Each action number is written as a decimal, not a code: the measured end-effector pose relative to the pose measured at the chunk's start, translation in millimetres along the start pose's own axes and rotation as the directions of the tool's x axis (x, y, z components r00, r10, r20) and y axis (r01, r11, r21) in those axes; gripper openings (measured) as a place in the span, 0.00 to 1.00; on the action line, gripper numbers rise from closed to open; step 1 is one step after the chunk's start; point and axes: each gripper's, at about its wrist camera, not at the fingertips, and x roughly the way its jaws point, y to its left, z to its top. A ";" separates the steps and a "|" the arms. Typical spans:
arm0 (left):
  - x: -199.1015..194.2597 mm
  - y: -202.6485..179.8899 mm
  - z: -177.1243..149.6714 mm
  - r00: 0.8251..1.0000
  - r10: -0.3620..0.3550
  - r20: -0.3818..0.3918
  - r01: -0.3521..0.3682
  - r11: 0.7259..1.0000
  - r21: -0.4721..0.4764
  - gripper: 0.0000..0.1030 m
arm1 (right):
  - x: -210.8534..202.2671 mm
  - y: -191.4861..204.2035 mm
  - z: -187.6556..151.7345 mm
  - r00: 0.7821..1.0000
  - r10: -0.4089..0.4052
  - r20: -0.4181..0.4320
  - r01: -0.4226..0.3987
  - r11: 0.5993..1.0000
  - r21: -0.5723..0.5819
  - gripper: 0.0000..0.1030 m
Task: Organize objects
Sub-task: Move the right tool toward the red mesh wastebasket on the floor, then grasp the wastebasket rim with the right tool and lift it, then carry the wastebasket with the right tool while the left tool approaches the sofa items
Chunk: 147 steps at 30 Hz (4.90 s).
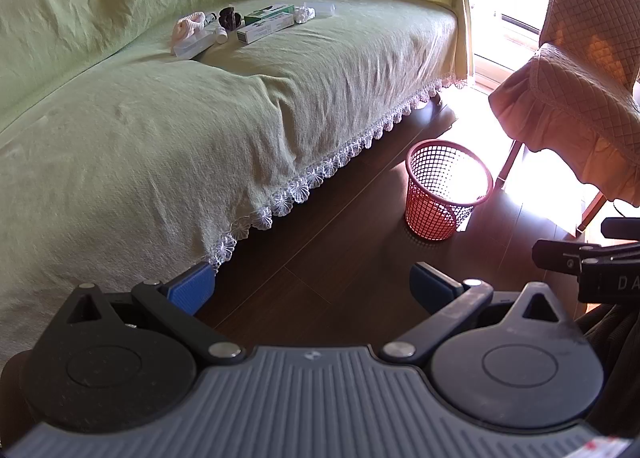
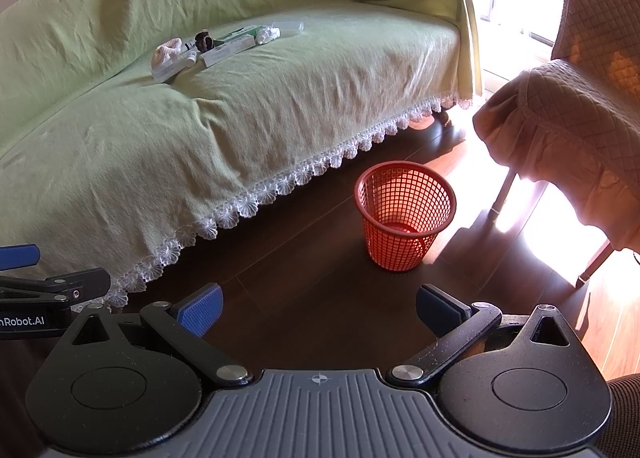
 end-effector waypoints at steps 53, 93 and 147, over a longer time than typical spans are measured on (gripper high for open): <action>69.9 -7.7 71.0 1.000 0.003 0.004 -0.003 0.998 0.059 0.99 | 33.6 -64.6 25.4 0.994 0.004 0.106 -0.018 0.990 0.137 0.98; 392.1 -63.7 134.7 0.989 -0.055 -0.137 0.080 0.980 0.184 0.99 | 315.1 -256.0 14.6 0.995 -0.042 -0.092 0.098 0.636 0.766 0.32; 272.4 101.3 388.2 0.981 0.045 -0.191 -0.019 0.990 0.137 0.88 | 230.1 -147.4 371.3 0.985 0.117 -0.124 0.006 0.706 0.708 0.05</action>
